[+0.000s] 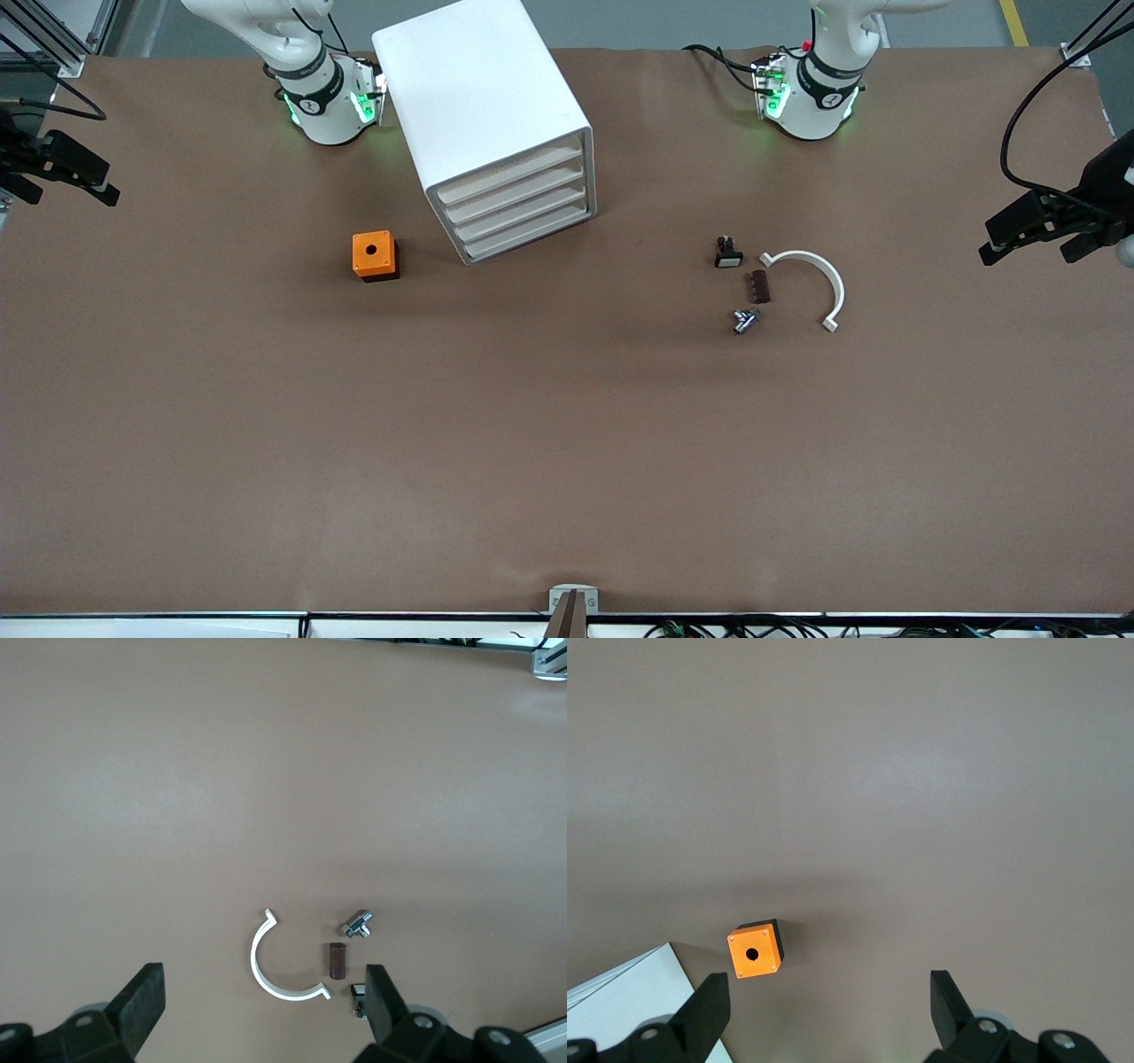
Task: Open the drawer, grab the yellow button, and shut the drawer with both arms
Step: 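Move the left gripper in toward the white cabinet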
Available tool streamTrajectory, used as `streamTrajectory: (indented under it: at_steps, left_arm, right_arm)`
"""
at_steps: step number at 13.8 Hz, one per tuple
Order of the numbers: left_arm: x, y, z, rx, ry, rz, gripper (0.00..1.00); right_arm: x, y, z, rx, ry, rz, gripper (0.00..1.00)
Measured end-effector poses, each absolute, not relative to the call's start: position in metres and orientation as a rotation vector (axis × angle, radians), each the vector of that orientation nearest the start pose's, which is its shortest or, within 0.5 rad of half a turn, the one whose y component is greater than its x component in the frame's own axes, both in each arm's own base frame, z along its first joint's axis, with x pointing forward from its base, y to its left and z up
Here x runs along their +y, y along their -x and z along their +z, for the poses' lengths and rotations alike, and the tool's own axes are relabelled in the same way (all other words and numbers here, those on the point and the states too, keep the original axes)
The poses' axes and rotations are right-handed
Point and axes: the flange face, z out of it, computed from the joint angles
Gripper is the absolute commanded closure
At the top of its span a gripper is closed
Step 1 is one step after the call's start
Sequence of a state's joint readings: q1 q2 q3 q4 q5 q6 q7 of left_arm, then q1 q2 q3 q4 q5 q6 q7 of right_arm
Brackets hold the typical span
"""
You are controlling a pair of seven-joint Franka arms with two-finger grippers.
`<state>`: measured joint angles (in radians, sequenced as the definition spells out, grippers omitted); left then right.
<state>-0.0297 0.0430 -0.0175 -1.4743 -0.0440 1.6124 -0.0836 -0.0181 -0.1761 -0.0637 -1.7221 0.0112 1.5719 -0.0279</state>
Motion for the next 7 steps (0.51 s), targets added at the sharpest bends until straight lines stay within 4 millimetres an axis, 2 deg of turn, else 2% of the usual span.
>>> streamTrajectory:
  at_steps: [4,7]
  left_arm:
    - [-0.03,-0.572,0.647,-0.063,3.188,-0.126,0.01]
    - [-0.01,-0.574,0.626,-0.119,3.184,0.0,0.01]
  right_arm:
    - [-0.043,-0.497,0.645,0.084,3.119,-0.038,0.0]
    - [-0.043,-0.496,0.645,0.086,3.119,-0.03,0.0]
